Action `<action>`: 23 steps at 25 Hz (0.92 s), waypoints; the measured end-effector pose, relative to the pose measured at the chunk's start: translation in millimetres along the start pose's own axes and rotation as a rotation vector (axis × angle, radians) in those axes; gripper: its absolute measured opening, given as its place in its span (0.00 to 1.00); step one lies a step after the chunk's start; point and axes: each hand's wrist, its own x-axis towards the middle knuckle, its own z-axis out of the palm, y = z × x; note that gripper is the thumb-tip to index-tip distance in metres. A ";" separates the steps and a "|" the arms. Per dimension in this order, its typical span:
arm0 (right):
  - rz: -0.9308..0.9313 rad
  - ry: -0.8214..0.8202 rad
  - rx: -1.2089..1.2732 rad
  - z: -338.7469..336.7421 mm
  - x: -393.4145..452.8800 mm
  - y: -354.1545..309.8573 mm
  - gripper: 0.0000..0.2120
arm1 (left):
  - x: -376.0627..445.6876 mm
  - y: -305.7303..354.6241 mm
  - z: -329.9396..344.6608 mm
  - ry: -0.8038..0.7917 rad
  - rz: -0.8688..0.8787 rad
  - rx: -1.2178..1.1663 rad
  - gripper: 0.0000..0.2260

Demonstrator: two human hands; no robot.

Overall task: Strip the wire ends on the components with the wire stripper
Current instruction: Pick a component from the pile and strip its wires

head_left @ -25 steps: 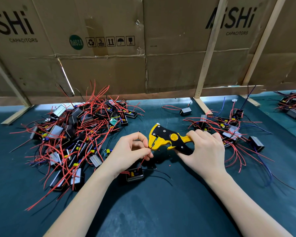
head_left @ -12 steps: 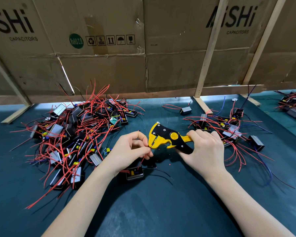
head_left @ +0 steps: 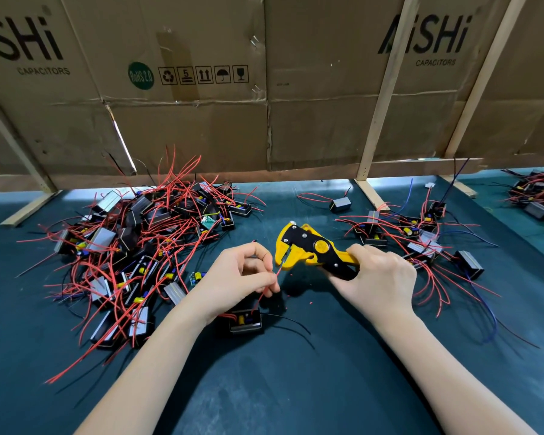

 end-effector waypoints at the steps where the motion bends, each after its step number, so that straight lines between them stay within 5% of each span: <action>1: 0.009 -0.015 -0.016 0.5 1.2 2.6 0.24 | -0.1 1.2 0.1 -0.009 0.000 0.008 0.07; 3: 0.036 -0.053 -0.050 0.9 3.1 7.2 0.25 | -1.4 3.7 -2.2 -0.038 -0.021 0.030 0.06; 7: 0.107 -0.113 -0.061 1.8 2.1 11.5 0.27 | -6.1 5.3 -10.9 -0.283 -0.141 0.056 0.21; 10: 0.110 -0.128 -0.061 2.6 2.0 10.2 0.28 | -9.6 5.7 -13.4 -0.403 -0.142 0.140 0.13; 14: 0.102 -0.126 -0.046 0.8 1.6 9.0 0.27 | -9.1 8.2 -9.3 -0.351 -0.084 0.201 0.02; 23: 0.096 -0.157 0.056 -3.3 1.9 0.8 0.28 | -7.6 3.3 -4.2 -0.304 -0.016 0.384 0.03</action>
